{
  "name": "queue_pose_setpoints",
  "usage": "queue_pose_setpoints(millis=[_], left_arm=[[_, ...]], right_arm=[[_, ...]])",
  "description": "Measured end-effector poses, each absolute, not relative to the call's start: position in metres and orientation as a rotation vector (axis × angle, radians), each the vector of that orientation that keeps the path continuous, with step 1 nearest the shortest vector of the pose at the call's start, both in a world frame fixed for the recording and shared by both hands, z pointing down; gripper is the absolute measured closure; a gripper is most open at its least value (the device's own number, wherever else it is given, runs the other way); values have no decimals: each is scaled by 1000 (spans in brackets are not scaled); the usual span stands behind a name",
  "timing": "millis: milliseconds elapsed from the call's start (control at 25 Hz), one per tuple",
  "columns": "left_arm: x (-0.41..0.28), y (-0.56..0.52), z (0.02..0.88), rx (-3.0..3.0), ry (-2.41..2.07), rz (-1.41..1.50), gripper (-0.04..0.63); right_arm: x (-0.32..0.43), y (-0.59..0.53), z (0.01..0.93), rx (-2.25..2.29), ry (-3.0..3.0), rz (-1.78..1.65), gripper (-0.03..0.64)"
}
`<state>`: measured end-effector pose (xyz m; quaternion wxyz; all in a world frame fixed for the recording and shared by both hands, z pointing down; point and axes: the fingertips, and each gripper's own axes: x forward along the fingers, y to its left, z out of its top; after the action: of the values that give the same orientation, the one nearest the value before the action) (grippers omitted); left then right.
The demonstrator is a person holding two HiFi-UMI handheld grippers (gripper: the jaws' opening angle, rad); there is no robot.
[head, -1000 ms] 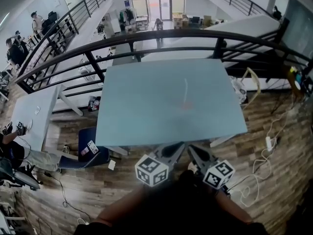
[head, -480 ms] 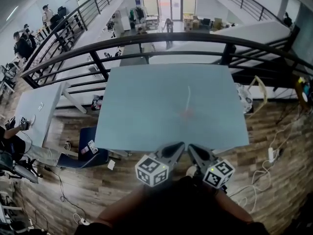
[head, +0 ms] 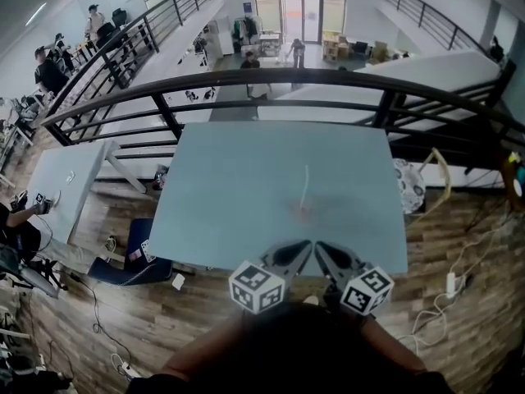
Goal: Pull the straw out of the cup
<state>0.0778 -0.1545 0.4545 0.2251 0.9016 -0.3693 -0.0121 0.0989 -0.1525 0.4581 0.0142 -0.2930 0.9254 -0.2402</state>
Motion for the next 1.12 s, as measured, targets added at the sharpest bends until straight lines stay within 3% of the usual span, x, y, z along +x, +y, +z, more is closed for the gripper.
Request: queue_pose_setpoints(millis=[600,1120], left_arm=[[155,-213,470,2467,-1031,-9,584],[130,-245,470,2497,-932,17,584]], right_arm=[[173,-209,473,-892,2879,-788,606],[148,-242,469,-1005,2835,-778,606]])
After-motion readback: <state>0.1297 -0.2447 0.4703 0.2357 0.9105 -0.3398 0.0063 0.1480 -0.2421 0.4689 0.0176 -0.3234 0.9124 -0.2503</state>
